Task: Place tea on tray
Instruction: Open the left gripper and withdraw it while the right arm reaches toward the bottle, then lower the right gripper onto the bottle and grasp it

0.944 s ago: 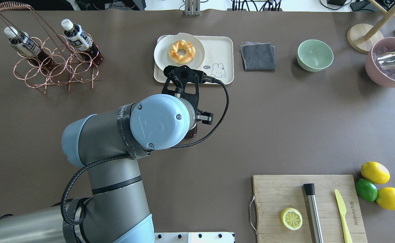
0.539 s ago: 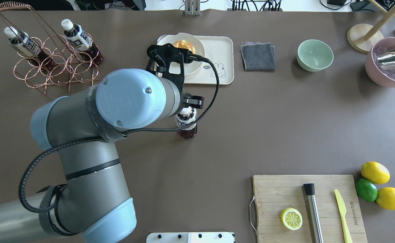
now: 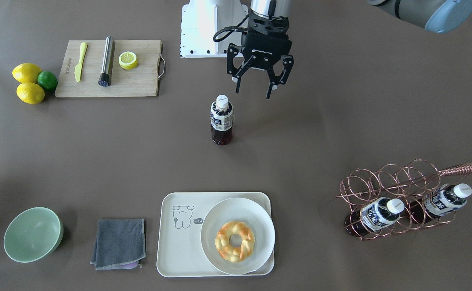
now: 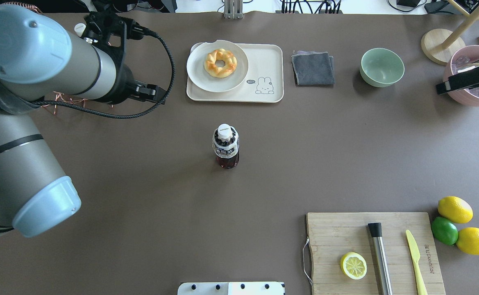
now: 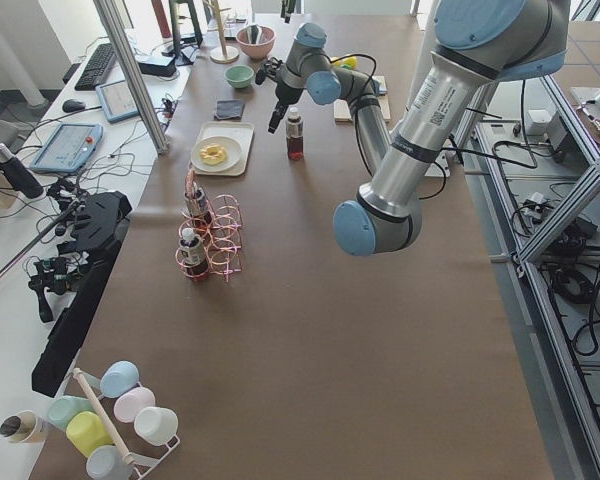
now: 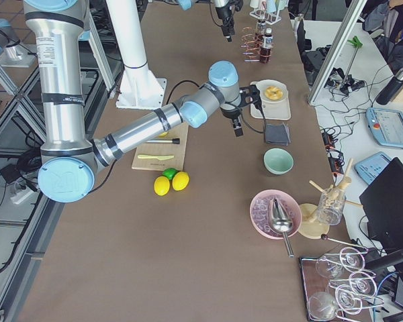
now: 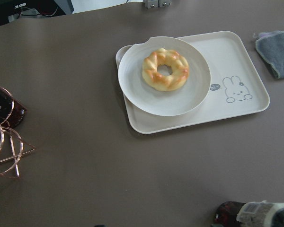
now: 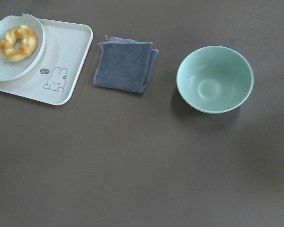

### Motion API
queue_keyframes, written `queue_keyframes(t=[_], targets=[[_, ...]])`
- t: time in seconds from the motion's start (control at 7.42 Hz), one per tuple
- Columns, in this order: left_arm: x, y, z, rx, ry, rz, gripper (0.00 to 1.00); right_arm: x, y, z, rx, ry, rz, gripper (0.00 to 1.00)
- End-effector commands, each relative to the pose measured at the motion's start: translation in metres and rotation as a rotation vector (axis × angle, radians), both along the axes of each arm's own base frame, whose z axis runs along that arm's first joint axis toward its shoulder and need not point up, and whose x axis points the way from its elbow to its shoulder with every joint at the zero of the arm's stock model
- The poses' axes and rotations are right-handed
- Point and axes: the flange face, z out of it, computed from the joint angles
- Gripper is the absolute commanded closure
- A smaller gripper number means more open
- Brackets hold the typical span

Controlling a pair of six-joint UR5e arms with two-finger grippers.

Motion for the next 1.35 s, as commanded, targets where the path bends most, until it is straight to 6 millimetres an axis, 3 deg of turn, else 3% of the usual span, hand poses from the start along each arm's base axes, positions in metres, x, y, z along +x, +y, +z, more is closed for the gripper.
queue_keyframes(t=[0.0, 0.13, 0.4, 0.54, 0.67, 0.81, 1.08, 1.21], targets=[[-0.062, -0.026, 0.059, -0.014, -0.024, 0.067, 0.16, -0.114, 0.027, -0.081, -0.085, -0.069, 0.055, 0.01], [-0.068, -0.028, 0.080, -0.008, -0.015, 0.074, 0.16, -0.137, 0.031, -0.106, -0.103, -0.078, 0.069, 0.01], [-0.078, -0.033, 0.091, -0.009, -0.019, 0.056, 0.16, -0.202, 0.046, -0.190, -0.177, -0.028, 0.081, 0.01], [-0.097, -0.041, 0.097, 0.017, -0.043, 0.049, 0.16, -0.234, 0.060, -0.230, -0.166, 0.028, 0.085, 0.01], [-0.112, -0.039, 0.114, 0.007, -0.050, 0.086, 0.13, -0.261, 0.079, -0.257, -0.161, 0.044, 0.106, 0.01], [-0.135, -0.043, 0.129, 0.008, -0.058, 0.111, 0.13, -0.279, 0.090, -0.269, -0.171, 0.032, 0.120, 0.01], [-0.196, -0.046, 0.178, 0.031, -0.122, 0.141, 0.11, -0.325, 0.087, -0.290, -0.172, 0.056, 0.146, 0.02], [-0.207, -0.046, 0.187, 0.043, -0.142, 0.151, 0.10, -0.352, 0.089, -0.307, -0.159, 0.104, 0.159, 0.04]])
